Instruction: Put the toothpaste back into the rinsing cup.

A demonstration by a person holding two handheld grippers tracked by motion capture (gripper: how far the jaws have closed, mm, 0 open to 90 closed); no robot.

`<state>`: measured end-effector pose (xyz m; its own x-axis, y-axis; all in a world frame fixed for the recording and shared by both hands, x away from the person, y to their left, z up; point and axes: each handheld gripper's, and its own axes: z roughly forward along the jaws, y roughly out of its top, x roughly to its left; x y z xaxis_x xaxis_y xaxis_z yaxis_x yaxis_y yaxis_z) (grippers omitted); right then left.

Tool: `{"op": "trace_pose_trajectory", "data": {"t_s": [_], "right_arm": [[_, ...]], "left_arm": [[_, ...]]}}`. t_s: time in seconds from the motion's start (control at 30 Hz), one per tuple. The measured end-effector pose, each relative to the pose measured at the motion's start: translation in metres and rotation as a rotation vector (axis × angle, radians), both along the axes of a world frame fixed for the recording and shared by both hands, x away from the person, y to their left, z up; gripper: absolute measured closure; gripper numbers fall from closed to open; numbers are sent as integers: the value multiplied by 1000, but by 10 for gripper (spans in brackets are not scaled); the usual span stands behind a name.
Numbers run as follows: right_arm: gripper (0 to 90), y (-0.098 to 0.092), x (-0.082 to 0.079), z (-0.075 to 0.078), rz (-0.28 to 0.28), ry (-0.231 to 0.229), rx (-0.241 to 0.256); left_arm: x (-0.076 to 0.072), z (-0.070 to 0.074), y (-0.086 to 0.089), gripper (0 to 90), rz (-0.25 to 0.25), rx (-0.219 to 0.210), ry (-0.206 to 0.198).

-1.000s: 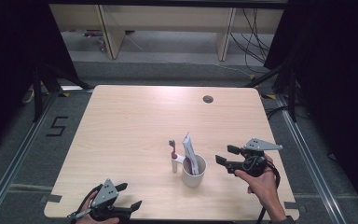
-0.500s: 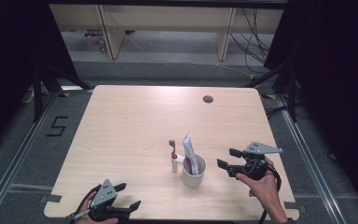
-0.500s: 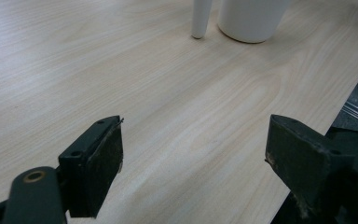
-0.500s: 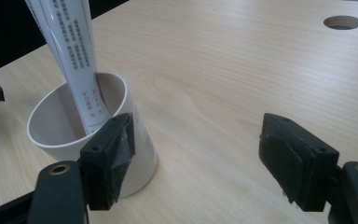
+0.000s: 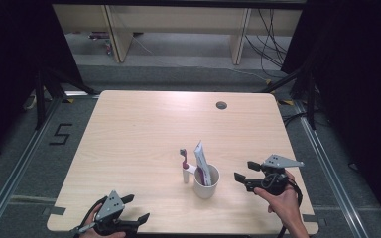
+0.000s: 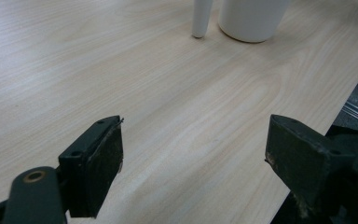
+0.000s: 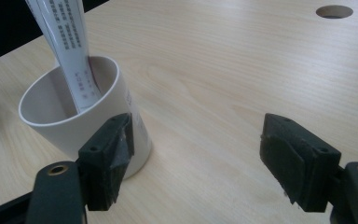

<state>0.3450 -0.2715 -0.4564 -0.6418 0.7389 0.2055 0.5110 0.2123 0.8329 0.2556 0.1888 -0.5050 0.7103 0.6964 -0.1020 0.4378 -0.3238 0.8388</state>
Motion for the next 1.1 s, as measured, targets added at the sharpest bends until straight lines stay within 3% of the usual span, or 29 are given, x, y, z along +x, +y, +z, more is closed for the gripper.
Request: {"op": "trace_pose_trajectory", "data": {"t_s": [0.03, 0.07, 0.1, 0.23, 0.27, 0.3, 0.33, 0.43, 0.5, 0.57, 0.6, 0.63, 0.67, 0.7, 0.73, 0.77, 0.8, 0.87, 0.9, 0.93, 0.97, 1.0, 1.03, 1.1], "right_arm": [[255, -2, 0, -2, 13, -7, 9], [246, -2, -3, -2, -14, 5, 14], [235, -6, -4, -2, -14, 0, -3], [189, -11, -9, -4, -35, -1, 32], [185, -11, -12, -4, -50, 16, 42], [183, -15, -12, -4, -43, -15, 21], [183, -16, -14, -5, -48, -17, 14], [183, -18, -20, -8, -55, -4, 36], [183, -20, -25, -10, -55, 7, 20], [183, -21, -25, -13, -46, -16, 8], [183, -22, -26, -13, -49, -20, 7], [183, -22, -28, -14, -46, 7, 7], [184, -20, -29, -16, -54, 2, 21], [184, -22, -30, -15, -43, -13, -4], [184, -21, -30, -16, -47, -18, 2], [185, -20, -34, -15, -47, 9, 21], [186, -22, -34, -15, -43, -15, -15], [186, -20, -36, -16, -27, -10, 7], [185, -20, -38, -16, -41, -8, 3], [185, -19, -40, -16, -40, 1, 13], [183, -21, -40, -18, -42, -17, -13], [182, -20, -43, -16, -41, 7, -7], [181, -21, -43, -18, -21, -26, -9], [172, -20, -47, -18, -34, 1, -5]], "left_arm": [[0, 0, 0, 187, -1, 3, -1], [0, 0, 0, 187, 0, 2, -1], [1, 0, 0, 187, 1, 2, 0], [2, -1, 0, 185, 8, -1, 5], [3, 0, 1, 185, 0, 26, -5], [2, 0, 0, 185, 2, -1, 0], [2, 0, -1, 185, -1, 2, -2], [2, 0, 0, 186, -3, 3, -1], [2, 0, 0, 185, 1, -1, -3], [2, -1, 0, 185, 6, -5, -3], [2, -1, 0, 185, 5, -5, -4], [2, -1, 0, 185, 1, -2, -3], [2, -1, -1, 185, 2, -2, -2], [2, -1, -1, 186, 1, -3, -3], [2, -1, -1, 185, 2, -3, -2], [2, -1, -1, 186, 2, -2, -3], [2, -1, 0, 186, 2, -2, -2], [3, 0, 1, 185, -3, 27, -5], [2, -1, 0, 186, 4, -3, -4], [2, -1, 0, 186, 5, -2, -4], [2, -1, 0, 186, 4, -3, -4], [2, -1, 0, 186, 4, -2, -4], [2, -1, 0, 186, 4, -1, -4], [2, -1, 0, 186, 3, -1, -3]]}}
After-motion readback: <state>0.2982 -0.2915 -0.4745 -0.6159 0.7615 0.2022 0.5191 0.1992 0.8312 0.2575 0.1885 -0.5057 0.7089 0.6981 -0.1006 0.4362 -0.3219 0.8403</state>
